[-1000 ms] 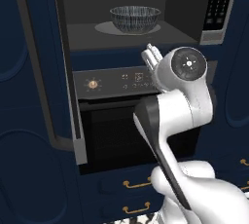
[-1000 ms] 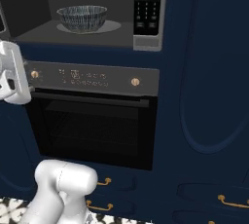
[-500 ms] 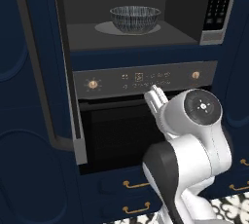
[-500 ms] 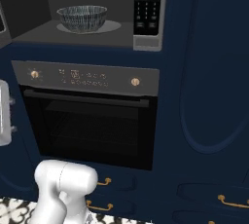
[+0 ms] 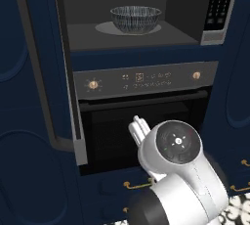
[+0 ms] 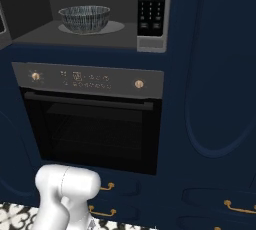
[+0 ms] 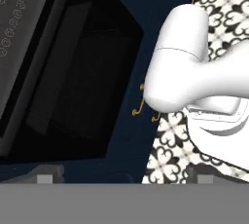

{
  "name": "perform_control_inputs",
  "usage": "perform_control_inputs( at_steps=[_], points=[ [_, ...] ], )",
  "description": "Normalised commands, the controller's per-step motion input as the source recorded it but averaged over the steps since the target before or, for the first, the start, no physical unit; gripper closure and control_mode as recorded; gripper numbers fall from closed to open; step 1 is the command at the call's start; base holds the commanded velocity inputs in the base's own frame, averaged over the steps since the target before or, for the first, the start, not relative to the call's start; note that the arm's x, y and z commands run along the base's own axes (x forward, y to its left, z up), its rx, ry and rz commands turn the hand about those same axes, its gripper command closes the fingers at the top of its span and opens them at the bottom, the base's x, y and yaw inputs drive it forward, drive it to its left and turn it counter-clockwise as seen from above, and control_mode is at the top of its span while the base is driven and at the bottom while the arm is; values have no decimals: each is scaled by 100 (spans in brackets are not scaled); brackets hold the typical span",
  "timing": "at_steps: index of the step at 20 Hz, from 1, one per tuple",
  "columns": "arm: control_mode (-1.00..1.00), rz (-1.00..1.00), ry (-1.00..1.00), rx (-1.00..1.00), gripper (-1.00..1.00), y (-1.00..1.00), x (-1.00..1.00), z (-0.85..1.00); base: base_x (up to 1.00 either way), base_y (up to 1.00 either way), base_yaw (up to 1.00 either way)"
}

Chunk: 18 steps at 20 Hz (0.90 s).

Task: Pick the lemon from the sink and place it in the bowl. Then pick the bowl and place it in the microwave. Then close the microwave door and press the start button.

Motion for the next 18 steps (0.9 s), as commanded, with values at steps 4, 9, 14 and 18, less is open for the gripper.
perform_control_inputs(
  at_steps=[4, 9, 14, 18],
  points=[
    [-100, 15, -25, 0, -100, 19, -75, -86, 0, 0, 0],
    [-100, 18, -16, -5, -100, 28, -15, -100, 0, 0, 0],
    [-100, 20, -34, -14, -100, 54, -20, -82, 0, 0, 0],
    [-100, 5, -31, -10, -100, 71, 46, -49, 0, 0, 0]
  ],
)
